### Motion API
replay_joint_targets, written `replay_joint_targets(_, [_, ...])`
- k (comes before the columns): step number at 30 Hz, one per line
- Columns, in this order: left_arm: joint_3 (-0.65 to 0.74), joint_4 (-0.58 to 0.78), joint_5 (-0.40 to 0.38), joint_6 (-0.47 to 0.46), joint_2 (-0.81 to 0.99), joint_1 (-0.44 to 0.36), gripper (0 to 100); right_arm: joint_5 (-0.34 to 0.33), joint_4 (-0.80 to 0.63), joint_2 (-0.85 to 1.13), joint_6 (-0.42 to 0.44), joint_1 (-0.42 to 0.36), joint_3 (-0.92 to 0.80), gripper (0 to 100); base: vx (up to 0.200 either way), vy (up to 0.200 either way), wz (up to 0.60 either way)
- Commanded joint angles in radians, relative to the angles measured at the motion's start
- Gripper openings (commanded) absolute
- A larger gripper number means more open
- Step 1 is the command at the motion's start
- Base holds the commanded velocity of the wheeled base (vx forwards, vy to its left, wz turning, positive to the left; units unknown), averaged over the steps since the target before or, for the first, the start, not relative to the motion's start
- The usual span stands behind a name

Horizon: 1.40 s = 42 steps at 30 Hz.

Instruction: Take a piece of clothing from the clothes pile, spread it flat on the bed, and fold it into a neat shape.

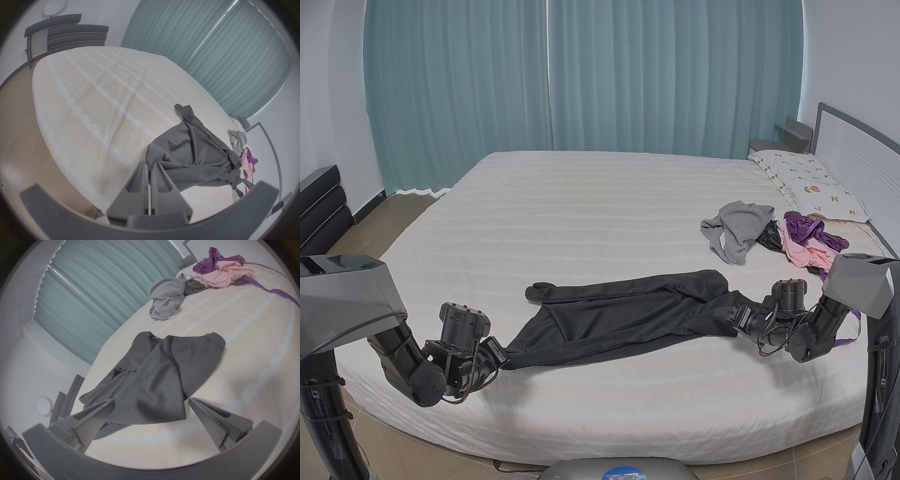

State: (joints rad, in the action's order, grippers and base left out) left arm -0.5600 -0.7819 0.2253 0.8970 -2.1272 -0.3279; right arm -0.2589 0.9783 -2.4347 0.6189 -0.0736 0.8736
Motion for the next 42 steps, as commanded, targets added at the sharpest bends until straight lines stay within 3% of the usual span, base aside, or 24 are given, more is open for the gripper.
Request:
replay_joint_targets(1, [0.0,0.0,0.0,0.0,0.0,0.0,0,0.0,-0.006,-0.023,-0.001,-0.006,0.015,100,0.0,0.0,0.0])
replay_joint_targets(4, [-0.001,0.0,0.0,0.002,0.0,0.0,0,0.0,-0.035,-0.041,-0.007,-0.006,0.038,100,0.0,0.0,0.0])
replay_joint_targets(5, [0.0,-0.002,0.0,0.0,0.0,0.0,0,0.0,-0.035,-0.041,-0.007,-0.006,0.038,0,0.0,0.0,0.0])
replay_joint_targets(17, [0.0,0.0,0.0,0.0,0.0,0.0,0,-0.013,-0.038,0.068,-0.007,0.014,-0.076,0,0.0,0.0,0.0])
replay_joint_targets(28, [0.014,0.0,0.0,-0.007,0.009,0.001,0,-0.194,-0.032,0.39,-0.015,0.164,-0.444,0,0.0,0.0,0.0])
replay_joint_targets(35, [0.034,0.007,0.002,-0.018,0.015,0.001,0,-0.22,-0.038,0.522,-0.117,0.19,-0.654,0,0.0,0.0,0.0])
replay_joint_targets(42, [0.088,0.01,0.0,-0.104,0.036,-0.002,0,-0.22,-0.044,0.603,-0.183,0.209,-0.769,0,0.0,0.0,0.0])
